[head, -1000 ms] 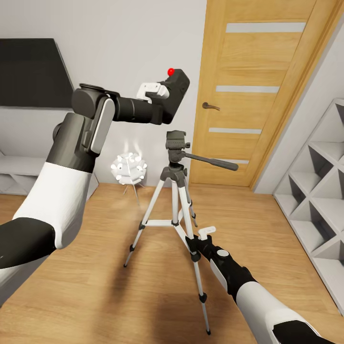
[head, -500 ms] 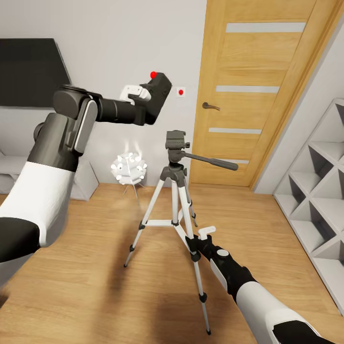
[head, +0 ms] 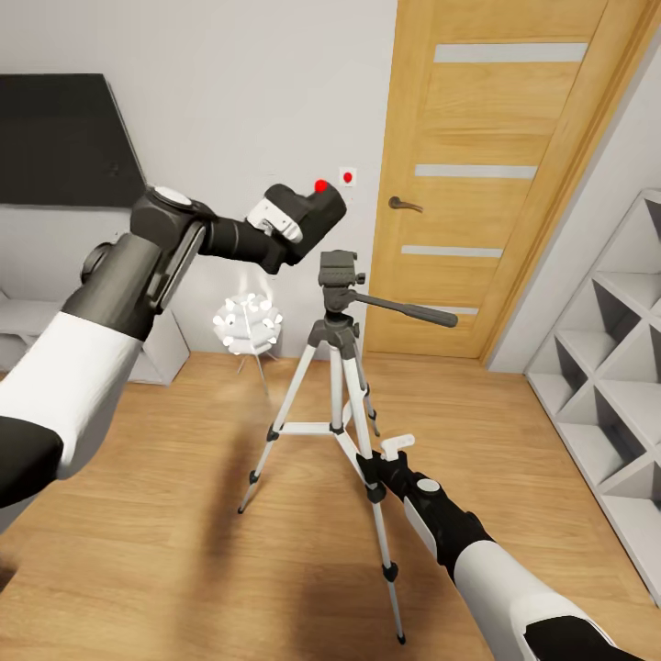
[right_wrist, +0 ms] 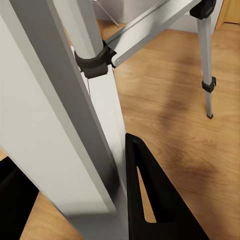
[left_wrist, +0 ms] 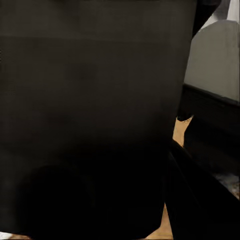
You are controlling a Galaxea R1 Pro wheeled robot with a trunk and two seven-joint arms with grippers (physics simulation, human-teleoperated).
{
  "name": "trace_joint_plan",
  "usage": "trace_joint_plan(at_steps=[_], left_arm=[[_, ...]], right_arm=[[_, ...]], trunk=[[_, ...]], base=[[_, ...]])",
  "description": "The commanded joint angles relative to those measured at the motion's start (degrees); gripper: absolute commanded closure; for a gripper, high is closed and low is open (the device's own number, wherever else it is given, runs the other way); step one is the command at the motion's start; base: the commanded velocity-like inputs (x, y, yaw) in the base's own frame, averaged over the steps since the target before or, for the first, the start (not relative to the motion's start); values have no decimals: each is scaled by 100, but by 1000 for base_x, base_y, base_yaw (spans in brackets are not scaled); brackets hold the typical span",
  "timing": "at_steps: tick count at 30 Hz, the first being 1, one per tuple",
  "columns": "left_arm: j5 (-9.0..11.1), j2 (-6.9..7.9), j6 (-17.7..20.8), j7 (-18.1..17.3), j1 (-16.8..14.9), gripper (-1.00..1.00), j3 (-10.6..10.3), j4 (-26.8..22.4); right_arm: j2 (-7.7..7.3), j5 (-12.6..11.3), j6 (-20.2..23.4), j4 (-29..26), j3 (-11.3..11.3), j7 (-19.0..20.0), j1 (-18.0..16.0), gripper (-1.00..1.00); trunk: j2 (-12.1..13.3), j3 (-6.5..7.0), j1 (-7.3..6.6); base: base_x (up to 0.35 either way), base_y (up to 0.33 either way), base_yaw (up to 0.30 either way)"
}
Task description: Attach the digital camera to the camera tripod in the bedroom.
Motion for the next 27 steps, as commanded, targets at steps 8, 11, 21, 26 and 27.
trace_joint_plan(at_steps=[8,11,21,26,27], left_arm=[[-901,-11,-800,-1174,-15,100,-82,18],[-949,-45,-997,-1332,-16,100,-76,3],[-978,-71,-1182,-1366,-16,100,15,-119],[-1015,-64,-1265,-1294,-16,100,462,-280],[-1019,-60,-1269,-1266,-16,100,521,-293]], right_arm=[[-1,229,0,39,58,0,-4,100],[-1,229,0,39,55,0,-4,100],[-1,229,0,39,60,0,-4,100],[-1,229,0,38,61,0,-4,100],[-1,229,0,39,61,0,-4,100]], trunk=[[-10,-11,4],[-10,-11,4],[-10,-11,4],[-10,-11,4],[-10,-11,4]], base=[[0,0,0],[0,0,0],[0,0,0],[0,0,0],[0,0,0]])
